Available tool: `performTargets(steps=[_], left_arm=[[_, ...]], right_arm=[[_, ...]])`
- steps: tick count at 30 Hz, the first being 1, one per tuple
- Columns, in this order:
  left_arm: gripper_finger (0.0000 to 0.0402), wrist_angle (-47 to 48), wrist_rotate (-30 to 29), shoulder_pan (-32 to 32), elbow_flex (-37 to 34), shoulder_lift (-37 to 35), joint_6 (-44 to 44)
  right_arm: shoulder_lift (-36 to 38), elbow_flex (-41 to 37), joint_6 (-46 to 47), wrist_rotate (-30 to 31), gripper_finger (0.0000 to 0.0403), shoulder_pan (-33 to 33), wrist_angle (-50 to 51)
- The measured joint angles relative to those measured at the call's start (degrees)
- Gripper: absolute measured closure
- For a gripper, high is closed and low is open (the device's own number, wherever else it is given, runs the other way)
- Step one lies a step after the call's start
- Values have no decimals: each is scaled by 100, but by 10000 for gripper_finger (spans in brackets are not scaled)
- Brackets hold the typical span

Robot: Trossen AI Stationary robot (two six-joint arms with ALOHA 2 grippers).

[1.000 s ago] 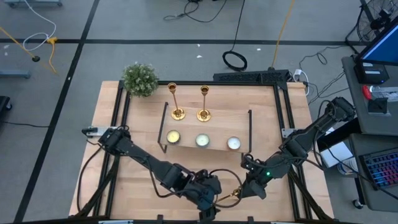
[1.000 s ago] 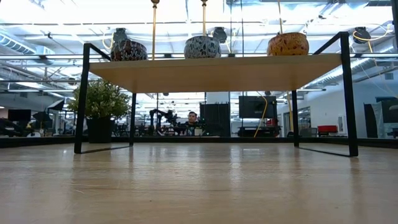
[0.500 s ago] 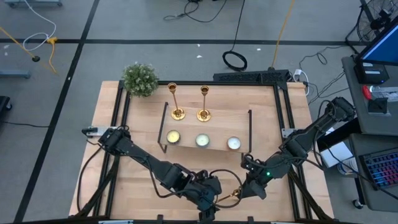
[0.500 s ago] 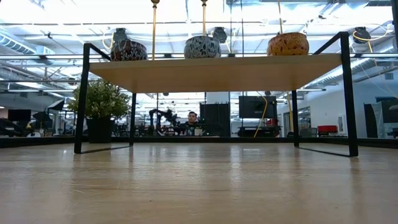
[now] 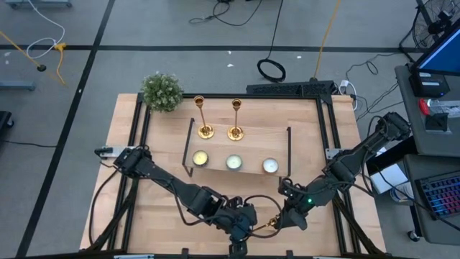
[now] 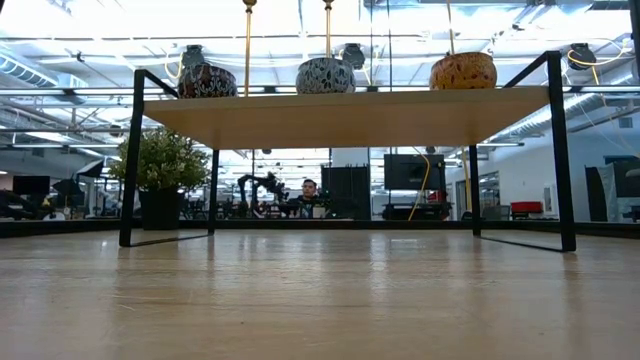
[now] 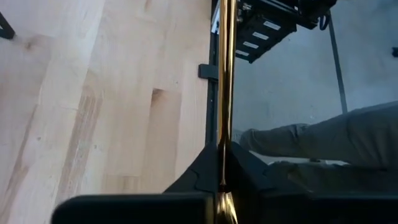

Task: Pick & Place candle stick holders
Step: Put the gold candle holder onto the shelf

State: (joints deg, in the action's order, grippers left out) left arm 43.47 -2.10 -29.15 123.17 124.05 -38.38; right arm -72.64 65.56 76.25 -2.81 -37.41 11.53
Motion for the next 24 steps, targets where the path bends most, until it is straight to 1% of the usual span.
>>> performTargets(steps=[2, 6, 8, 15, 20, 24], left_arm=[[384, -1, 43, 2, 0, 0, 12], [373, 3, -27, -20, 0, 0, -73], [382, -9, -56, -46, 0, 0, -90], [386, 29, 18, -181, 0, 0, -219], [386, 200, -77, -304, -2, -17, -287], [386, 423, -227, -372, -4, -166, -423]], right_arm=[[-1, 0, -11, 6, 258, -1, 0], [-2, 0, -42, 96, 257, -3, -23], [-4, 0, -57, 118, 253, -4, -76], [-7, 0, -264, 240, 236, 60, -686], [-1, 5, -496, 307, 213, 185, -1130], [4, 9, -701, 463, 191, 292, -1163]])
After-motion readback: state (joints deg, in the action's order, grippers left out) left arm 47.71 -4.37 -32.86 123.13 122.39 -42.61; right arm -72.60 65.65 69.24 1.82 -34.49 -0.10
